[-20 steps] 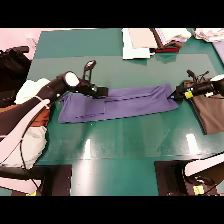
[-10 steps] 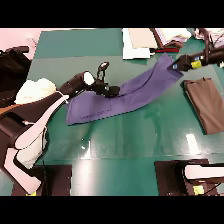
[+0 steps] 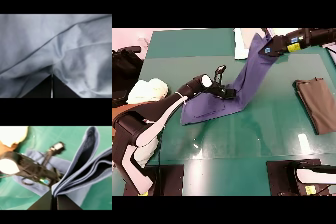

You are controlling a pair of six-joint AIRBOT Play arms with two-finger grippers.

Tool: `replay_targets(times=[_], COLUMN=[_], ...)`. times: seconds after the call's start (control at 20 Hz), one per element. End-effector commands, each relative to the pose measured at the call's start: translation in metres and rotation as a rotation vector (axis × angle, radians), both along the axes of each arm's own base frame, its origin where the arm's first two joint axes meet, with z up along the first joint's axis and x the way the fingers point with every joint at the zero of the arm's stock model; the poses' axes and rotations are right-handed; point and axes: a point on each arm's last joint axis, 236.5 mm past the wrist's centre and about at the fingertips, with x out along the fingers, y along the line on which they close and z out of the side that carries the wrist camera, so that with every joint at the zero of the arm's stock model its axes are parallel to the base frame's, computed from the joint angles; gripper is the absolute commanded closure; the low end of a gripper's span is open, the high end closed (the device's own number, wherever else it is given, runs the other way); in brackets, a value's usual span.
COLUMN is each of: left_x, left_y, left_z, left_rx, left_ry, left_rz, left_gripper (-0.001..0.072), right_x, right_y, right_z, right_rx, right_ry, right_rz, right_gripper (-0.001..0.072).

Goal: Fold the shirts.

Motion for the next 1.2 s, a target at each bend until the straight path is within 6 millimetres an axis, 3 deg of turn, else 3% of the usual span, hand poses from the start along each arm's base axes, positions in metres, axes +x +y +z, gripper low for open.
replay_targets(times=[0.0,0.15,0.25,0.35,0.5,0.55,0.6,0.65,0.75,0.85,0.95,1.1,1.15], left_x=[0.013,0.048,0.069,0.076,0.064,0.055,0.047,0.04,0.031,0.027,0.027,0.028,0.028], left_y=[0.018,0.074,0.134,0.203,0.298,0.319,0.335,0.344,0.35,0.339,0.317,0.28,0.269], left_z=[0.02,0.08,0.132,0.186,0.266,0.287,0.306,0.319,0.333,0.329,0.323,0.316,0.314], left_rx=[0.043,0.075,0.111,0.168,0.269,0.292,0.304,0.303,0.306,0.299,0.288,0.268,0.261], left_ry=[-0.032,-0.147,-0.247,-0.344,-0.501,-0.542,-0.577,-0.601,-0.63,-0.615,-0.609,-0.62,-0.623], left_rz=[-0.031,0.043,0.124,0.218,0.368,0.406,0.441,0.463,0.471,0.44,0.391,0.308,0.287], left_gripper=[0.0683,0.0683,0.0682,0.0682,0.0682,0.0682,0.0682,0.0682,0.0682,0.0682,0.0682,0.0682,0.0682], right_x=[-0.011,-0.023,-0.037,-0.052,-0.081,-0.087,-0.09,-0.091,-0.082,-0.06,-0.036,-0.01,-0.008], right_y=[0.036,0.072,0.113,0.167,0.263,0.288,0.307,0.315,0.305,0.267,0.209,0.093,0.061], right_z=[0.012,0.017,0.024,0.019,-0.004,-0.017,-0.032,-0.041,-0.051,-0.065,-0.09,-0.157,-0.181], right_rx=[0.027,0.053,0.143,0.213,0.319,0.322,0.317,0.315,0.276,0.188,0.09,-0.095,-0.132], right_ry=[-0.027,-0.046,-0.033,-0.029,-0.013,-0.029,-0.029,-0.022,-0.026,-0.035,0.012,0.182,0.254], right_rz=[0.047,0.105,0.171,0.261,0.356,0.362,0.356,0.351,0.345,0.314,0.232,0.052,0.002], right_gripper=[0.0695,0.0695,0.0695,0.0695,0.0691,0.0599,0.0378,0.0341,0.0343,0.0343,0.0343,0.034,0.0267])
